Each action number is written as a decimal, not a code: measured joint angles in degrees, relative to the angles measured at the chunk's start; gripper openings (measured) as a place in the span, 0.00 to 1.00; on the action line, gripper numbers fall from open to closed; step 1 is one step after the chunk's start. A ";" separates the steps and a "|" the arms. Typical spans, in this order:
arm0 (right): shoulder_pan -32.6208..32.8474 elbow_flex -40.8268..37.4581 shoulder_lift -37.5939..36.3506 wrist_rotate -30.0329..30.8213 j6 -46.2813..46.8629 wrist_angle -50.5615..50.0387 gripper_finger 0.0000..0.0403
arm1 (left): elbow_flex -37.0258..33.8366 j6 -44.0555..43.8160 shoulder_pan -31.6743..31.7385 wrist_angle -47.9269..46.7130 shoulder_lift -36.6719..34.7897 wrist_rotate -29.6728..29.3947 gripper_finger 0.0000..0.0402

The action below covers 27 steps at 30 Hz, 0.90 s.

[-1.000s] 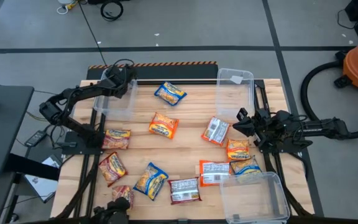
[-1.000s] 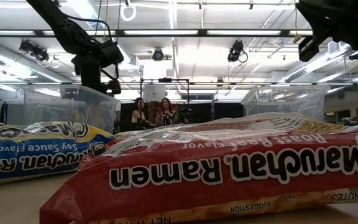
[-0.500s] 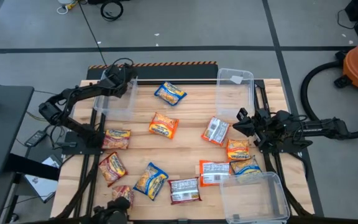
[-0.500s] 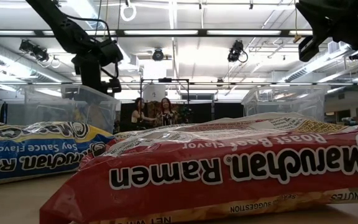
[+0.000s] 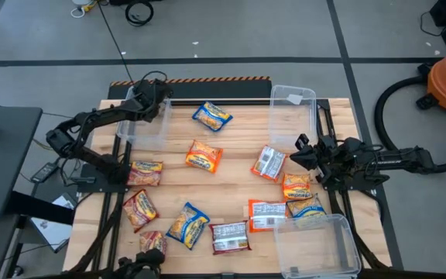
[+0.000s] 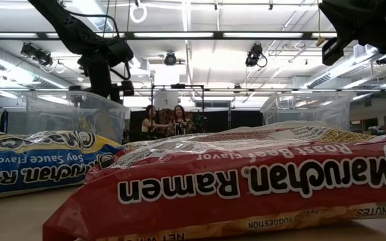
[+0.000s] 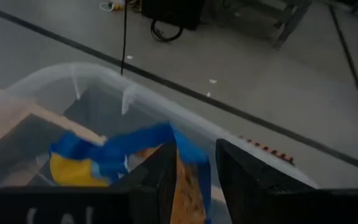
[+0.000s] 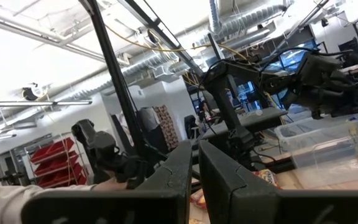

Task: Sort Maruchan noodles
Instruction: Put the blue noodle pack into the top left transparent bin

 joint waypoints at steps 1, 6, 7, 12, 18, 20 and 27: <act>0.00 0.00 0.02 0.00 -0.03 0.00 0.09 | 0.00 0.73 0.01 0.29 -0.47 0.00 0.30; 0.00 0.00 0.02 0.09 -0.06 0.00 0.09 | 0.00 1.81 0.02 0.28 -2.36 0.51 0.30; -0.04 0.00 0.02 0.09 -0.30 0.00 0.09 | 0.00 1.89 0.00 0.26 -2.97 0.74 0.30; -0.17 0.00 0.00 3.31 -0.93 0.00 0.09 | 0.00 5.16 -0.64 0.41 -6.37 1.29 0.30; -0.16 1.88 0.78 4.54 -3.90 -0.28 0.09 | 0.00 18.69 -0.66 -1.43 -11.45 8.38 0.30; -0.15 3.97 2.20 5.17 -5.06 -1.91 0.09 | -0.02 20.12 -0.66 -3.73 -13.39 11.22 0.30; 1.00 14.39 13.02 9.68 -9.43 -9.60 0.09 | -0.04 28.55 -4.83 -9.87 -21.31 18.28 0.30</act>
